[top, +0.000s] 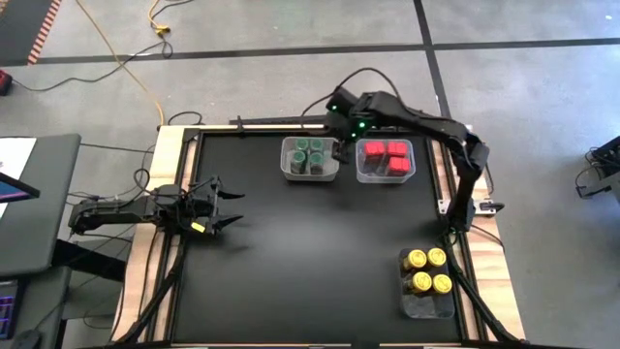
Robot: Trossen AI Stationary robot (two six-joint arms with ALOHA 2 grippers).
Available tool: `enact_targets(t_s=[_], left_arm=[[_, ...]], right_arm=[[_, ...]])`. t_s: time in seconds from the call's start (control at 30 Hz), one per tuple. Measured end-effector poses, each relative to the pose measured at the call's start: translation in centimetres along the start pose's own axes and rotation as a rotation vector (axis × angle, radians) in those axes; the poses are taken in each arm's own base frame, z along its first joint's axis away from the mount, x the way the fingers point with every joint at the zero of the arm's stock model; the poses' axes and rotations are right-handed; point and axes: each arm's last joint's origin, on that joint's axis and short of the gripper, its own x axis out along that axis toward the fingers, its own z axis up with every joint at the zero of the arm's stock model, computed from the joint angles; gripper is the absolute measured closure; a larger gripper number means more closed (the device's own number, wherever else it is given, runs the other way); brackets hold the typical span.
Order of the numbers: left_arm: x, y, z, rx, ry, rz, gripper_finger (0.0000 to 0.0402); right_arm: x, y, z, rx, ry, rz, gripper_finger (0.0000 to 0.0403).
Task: Sort spices by type
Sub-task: Return to Home Position
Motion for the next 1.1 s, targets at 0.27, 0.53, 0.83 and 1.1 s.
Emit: enact_targets(t_s=[0.27, 0.53, 0.83, 1.1], left_arm=[[0.0, 0.0, 0.0, 0.000, -0.001, 0.000, 0.0105], [0.0, 0.0, 0.0, 0.000, 0.000, 0.000, 0.0105], [0.0, 0.0, 0.0, 0.000, 0.000, 0.000, 0.0105], [0.0, 0.0, 0.0, 0.000, 0.000, 0.000, 0.0105]], right_arm=[[-1.4, 1.6, -3.3, -0.015, 0.012, 0.110, 0.0137], [-0.7, 4.3, -9.5, 0.100, -0.253, 0.107, 0.0137], [-2.1, 8.3, -16.3, 0.105, -0.536, 0.115, 0.0137], [-4.0, 10.0, -21.6, 0.100, -0.676, 0.124, 0.0137]])
